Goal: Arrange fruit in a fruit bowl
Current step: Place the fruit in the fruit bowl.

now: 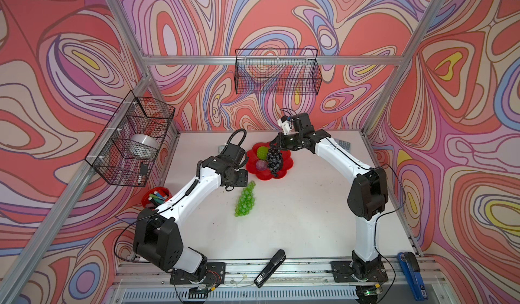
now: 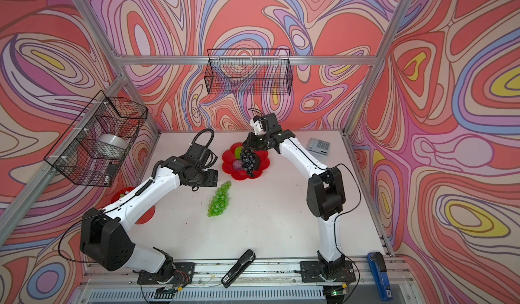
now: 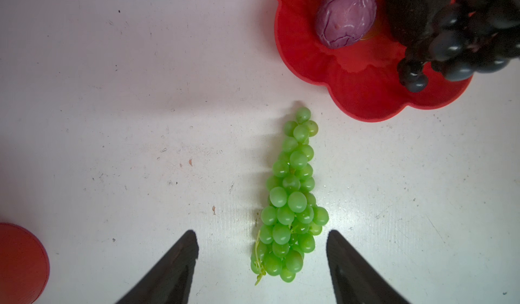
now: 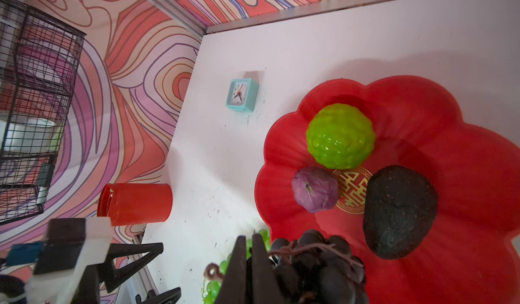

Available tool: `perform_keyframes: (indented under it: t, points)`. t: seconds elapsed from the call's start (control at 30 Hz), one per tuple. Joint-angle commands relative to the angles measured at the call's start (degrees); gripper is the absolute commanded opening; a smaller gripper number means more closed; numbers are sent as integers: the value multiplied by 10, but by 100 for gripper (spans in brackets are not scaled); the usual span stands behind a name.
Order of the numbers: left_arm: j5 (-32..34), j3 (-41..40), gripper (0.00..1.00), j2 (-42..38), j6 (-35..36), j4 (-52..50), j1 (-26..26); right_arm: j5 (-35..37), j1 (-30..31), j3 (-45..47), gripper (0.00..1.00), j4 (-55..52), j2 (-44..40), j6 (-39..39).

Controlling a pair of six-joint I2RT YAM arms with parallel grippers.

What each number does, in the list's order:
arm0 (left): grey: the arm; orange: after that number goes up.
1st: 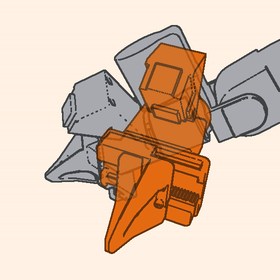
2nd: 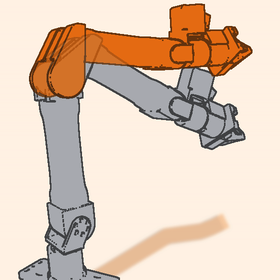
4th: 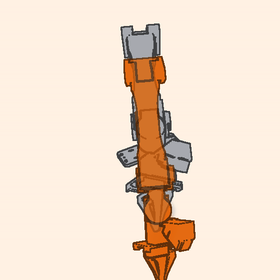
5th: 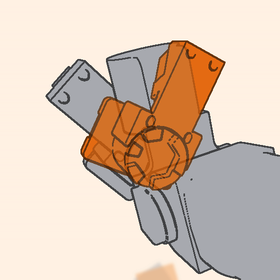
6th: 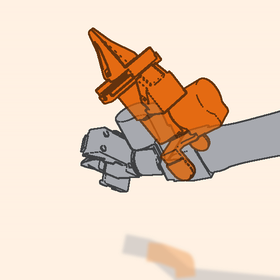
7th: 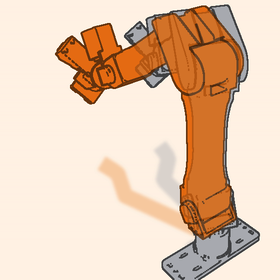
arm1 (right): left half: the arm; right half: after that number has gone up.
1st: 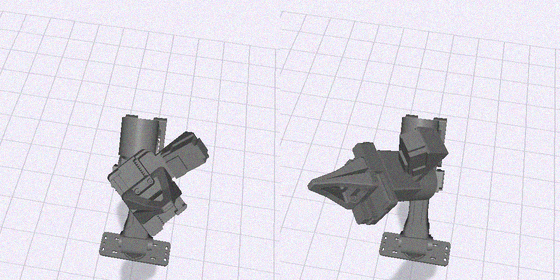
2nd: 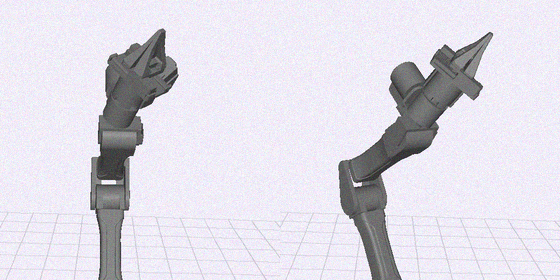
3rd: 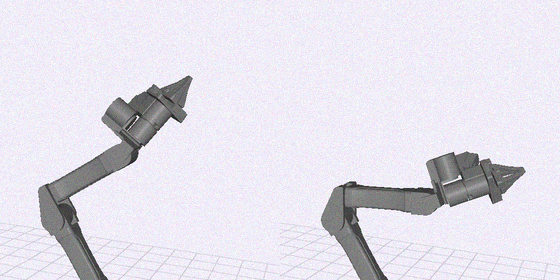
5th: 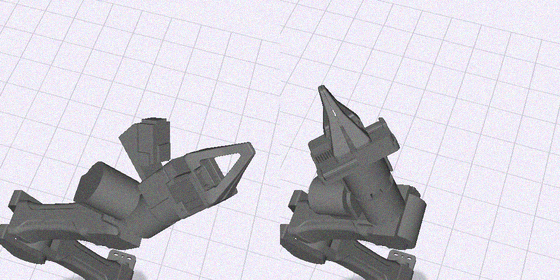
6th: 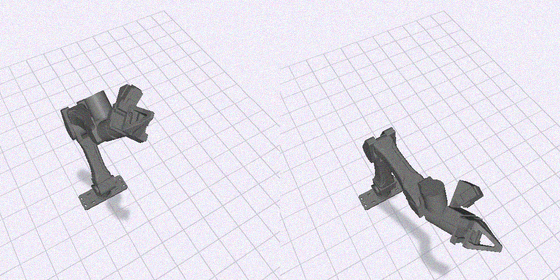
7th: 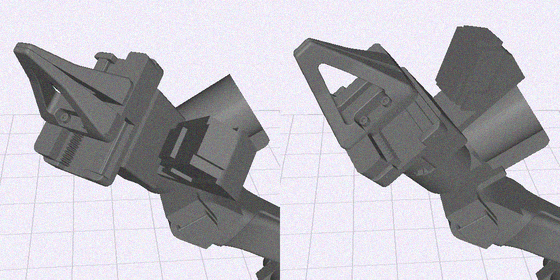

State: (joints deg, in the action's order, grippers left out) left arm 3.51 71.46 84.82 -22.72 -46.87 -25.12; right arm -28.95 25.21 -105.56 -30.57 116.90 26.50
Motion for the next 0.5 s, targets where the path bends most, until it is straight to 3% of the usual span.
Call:
perform_keyframes:
  t: [0.0,0.47]
  points:
    - [6,-8,76,-10,-8,1,3,17,3,30,0,17,-15,0]
    - [-4,-1,75,-3,-19,3,2,40,-25,69,0,6,-19,-38]
